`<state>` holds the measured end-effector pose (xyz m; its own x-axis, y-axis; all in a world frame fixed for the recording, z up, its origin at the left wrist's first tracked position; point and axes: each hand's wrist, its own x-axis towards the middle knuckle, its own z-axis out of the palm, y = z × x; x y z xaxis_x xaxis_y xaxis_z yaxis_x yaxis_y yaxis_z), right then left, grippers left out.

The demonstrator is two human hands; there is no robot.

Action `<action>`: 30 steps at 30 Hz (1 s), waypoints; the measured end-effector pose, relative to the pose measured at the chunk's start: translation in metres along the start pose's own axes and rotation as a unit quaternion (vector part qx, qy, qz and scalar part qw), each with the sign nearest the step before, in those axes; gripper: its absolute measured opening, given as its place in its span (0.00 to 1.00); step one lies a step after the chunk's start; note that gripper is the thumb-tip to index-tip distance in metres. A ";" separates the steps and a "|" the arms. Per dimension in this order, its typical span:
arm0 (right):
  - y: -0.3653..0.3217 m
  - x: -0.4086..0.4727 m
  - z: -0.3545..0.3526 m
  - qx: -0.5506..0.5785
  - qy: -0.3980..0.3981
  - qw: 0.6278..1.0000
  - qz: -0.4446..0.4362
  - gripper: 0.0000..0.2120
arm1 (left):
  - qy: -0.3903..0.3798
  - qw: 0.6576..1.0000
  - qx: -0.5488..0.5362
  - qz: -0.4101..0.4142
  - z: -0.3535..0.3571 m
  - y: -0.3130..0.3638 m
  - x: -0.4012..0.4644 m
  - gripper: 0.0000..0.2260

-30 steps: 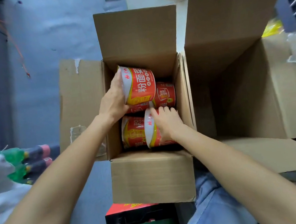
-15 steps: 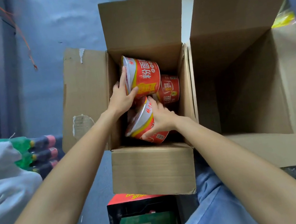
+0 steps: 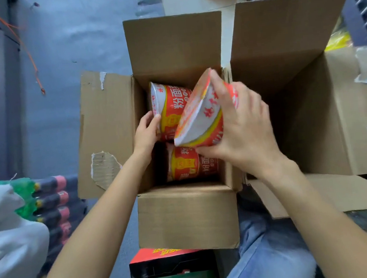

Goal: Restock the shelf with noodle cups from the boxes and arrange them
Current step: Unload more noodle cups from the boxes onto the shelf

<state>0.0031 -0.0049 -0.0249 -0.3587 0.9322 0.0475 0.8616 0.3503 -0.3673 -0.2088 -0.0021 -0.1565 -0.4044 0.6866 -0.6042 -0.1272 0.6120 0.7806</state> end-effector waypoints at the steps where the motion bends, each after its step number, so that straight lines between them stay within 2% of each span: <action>1: 0.006 0.004 -0.011 0.023 0.032 0.999 0.021 0.57 | 0.025 1.000 -0.005 -0.009 0.000 -0.007 -0.004 0.24; 4: 0.025 0.018 -0.024 0.118 0.079 0.985 0.100 0.60 | 0.073 0.992 -0.074 -0.076 0.013 -0.024 -0.023 0.33; 7: 0.039 0.029 -0.019 0.218 0.089 0.959 0.159 0.64 | 0.020 0.962 -0.219 -0.163 0.041 -0.022 -0.036 0.36; 9: 0.044 0.033 -0.013 0.252 0.092 0.949 0.165 0.64 | 0.000 0.928 -0.332 -0.170 0.058 -0.008 -0.037 0.36; 13: 0.052 0.036 -0.004 0.285 0.081 0.940 0.168 0.65 | 0.037 0.822 -0.536 -0.188 0.074 0.012 -0.024 0.40; 14: 0.053 0.035 -0.002 0.286 0.079 0.940 0.166 0.64 | 0.041 0.803 -0.561 -0.195 0.076 0.013 -0.022 0.40; 16: 0.057 0.031 0.000 0.294 0.078 0.938 0.165 0.64 | 0.033 0.791 -0.581 -0.188 0.081 0.011 -0.017 0.35; 18: 0.058 0.027 -0.001 0.304 0.076 0.935 0.166 0.63 | 0.032 0.792 -0.584 -0.177 0.085 0.012 -0.017 0.31; 21: 0.060 0.021 -0.008 0.322 0.093 0.927 0.167 0.63 | 0.041 0.808 -0.559 -0.179 0.086 0.014 -0.026 0.30; 26: 0.060 -0.004 -0.036 0.365 0.131 0.903 0.186 0.63 | 0.013 0.885 -0.442 -0.143 0.063 0.019 -0.077 0.44; 30: 0.051 -0.042 -0.068 0.417 0.177 0.858 0.240 0.65 | -0.048 0.960 -0.272 -0.051 0.032 0.036 -0.131 0.42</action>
<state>0.0869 -0.0202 0.0171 0.2257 0.9717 -0.0702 0.2694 -0.1315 -0.9540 -0.1310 -0.0572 -0.0541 -0.2827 0.6824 -0.6741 -0.6261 0.4011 0.6687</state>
